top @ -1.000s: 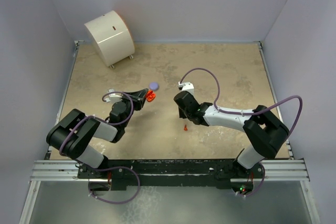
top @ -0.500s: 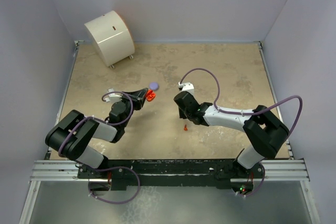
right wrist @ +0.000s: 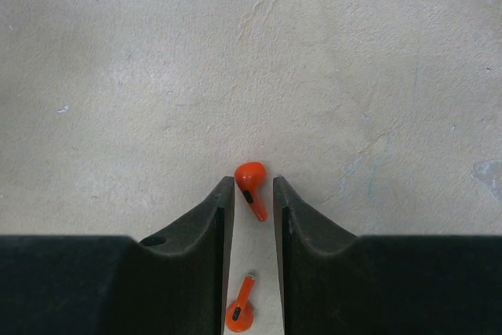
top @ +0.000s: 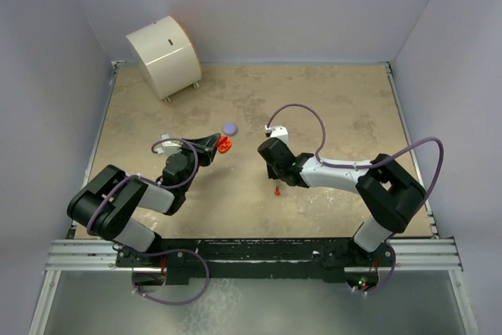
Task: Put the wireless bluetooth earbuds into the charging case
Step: Pick up the earbud from the center of the board.
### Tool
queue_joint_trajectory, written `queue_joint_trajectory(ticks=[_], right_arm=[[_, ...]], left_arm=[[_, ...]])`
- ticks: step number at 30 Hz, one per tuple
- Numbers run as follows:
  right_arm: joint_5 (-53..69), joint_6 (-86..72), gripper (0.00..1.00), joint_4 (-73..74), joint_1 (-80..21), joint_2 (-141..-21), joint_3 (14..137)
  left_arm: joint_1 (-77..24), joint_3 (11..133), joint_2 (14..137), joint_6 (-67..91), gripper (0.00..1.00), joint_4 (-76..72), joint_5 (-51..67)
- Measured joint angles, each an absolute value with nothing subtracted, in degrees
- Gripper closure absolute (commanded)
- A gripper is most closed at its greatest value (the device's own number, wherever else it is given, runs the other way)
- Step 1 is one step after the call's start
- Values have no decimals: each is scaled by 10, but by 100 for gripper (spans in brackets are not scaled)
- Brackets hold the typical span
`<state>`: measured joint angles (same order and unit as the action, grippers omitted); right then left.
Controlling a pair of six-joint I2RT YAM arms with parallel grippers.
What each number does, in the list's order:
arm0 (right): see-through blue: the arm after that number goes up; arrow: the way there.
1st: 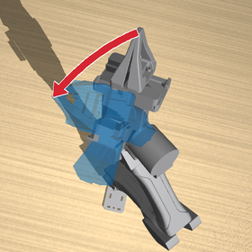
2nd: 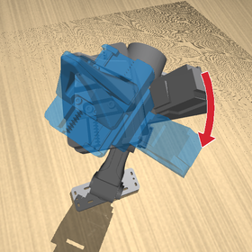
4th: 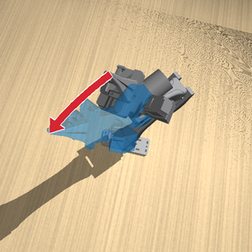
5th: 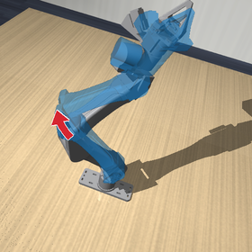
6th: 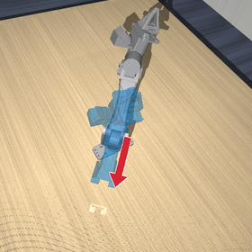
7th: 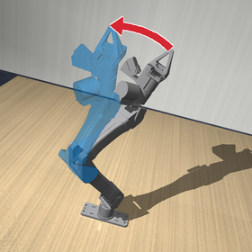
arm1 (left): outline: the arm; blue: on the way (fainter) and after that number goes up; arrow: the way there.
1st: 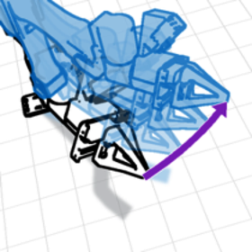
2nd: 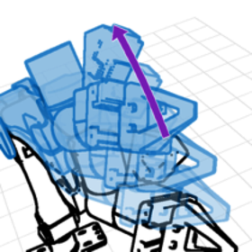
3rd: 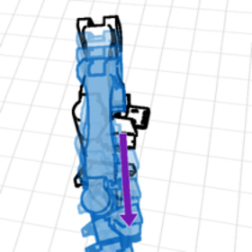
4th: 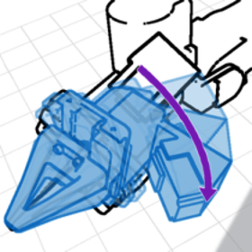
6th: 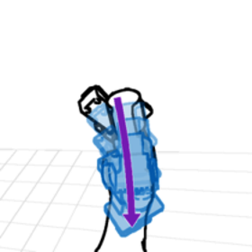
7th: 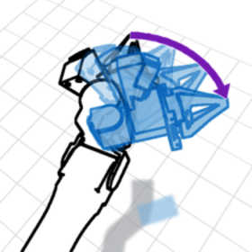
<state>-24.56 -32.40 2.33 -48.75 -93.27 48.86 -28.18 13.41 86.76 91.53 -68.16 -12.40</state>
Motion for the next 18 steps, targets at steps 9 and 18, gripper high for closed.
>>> queue_joint_trajectory(ticks=[9,18], right_arm=[[-245,-324,74,23,-488,-935,489],[-245,-324,76,23,-488,-945,490]], left_arm=[[-282,133,868,915,100,-685,-124],[-282,132,868,915,100,-685,-124]])
